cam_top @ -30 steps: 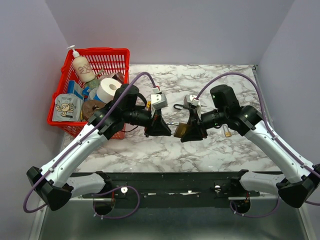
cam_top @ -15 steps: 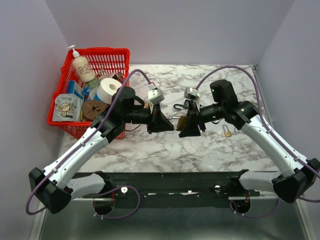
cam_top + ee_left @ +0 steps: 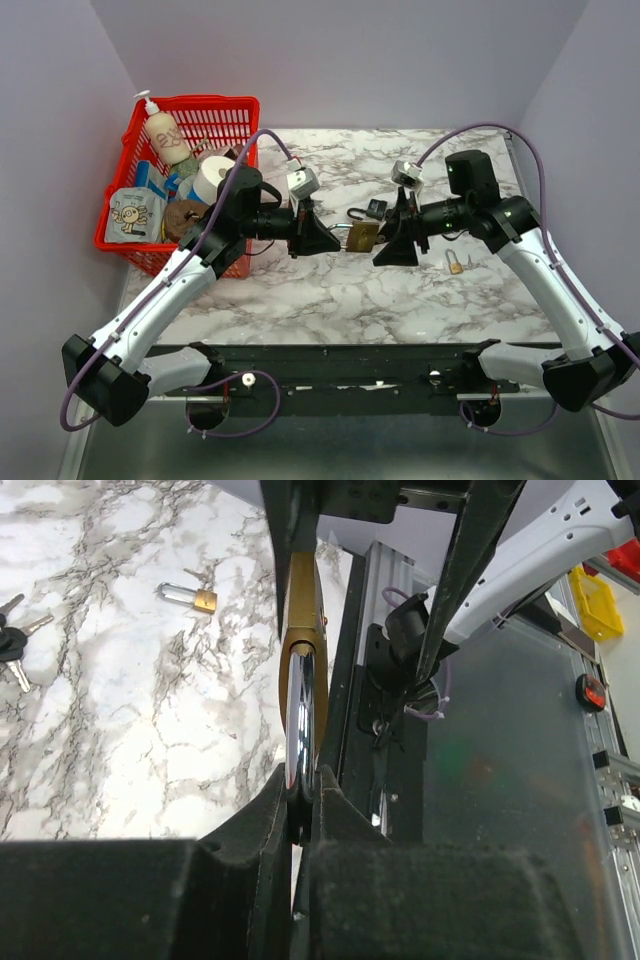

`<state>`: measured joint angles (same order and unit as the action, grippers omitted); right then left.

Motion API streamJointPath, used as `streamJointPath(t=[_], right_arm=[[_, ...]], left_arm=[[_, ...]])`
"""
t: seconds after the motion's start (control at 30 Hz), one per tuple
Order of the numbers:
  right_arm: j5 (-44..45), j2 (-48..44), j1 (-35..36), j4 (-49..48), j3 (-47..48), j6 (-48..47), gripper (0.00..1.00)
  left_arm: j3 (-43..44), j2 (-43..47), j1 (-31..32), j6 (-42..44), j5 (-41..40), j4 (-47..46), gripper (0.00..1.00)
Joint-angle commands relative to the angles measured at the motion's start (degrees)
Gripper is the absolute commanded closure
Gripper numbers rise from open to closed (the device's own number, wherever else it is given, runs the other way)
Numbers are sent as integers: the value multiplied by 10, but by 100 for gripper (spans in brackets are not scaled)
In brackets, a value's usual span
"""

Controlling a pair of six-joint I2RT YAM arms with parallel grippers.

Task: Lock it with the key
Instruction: Lock the lock.

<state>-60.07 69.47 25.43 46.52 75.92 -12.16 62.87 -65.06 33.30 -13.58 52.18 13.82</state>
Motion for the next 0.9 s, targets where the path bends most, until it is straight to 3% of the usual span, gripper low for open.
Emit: streamJointPath(t=[0.0, 0.03, 0.2, 0.33, 0.53, 0.73, 0.87], right_arm=[[-1, -14, -13, 66, 15, -54, 32], [-3, -14, -13, 78, 17, -72, 39], [-18, -10, -13, 84, 23, -88, 48], [-32, -14, -13, 84, 27, -89, 62], [-54, -14, -13, 90, 36, -92, 65], [-63, -8, -13, 105, 48, -106, 99], [-45, -7, -13, 123, 39, -126, 99]], left_arm=[[25, 19, -11, 23, 73, -25, 100], [24, 20, -12, 23, 82, -26, 100], [8, 25, -12, 3, 109, -60, 100], [7, 27, -12, 2, 119, -65, 100], [1, 25, -11, 3, 122, -66, 100], [2, 20, -13, 14, 119, -56, 100], [1, 20, -29, 6, 114, -68, 100]])
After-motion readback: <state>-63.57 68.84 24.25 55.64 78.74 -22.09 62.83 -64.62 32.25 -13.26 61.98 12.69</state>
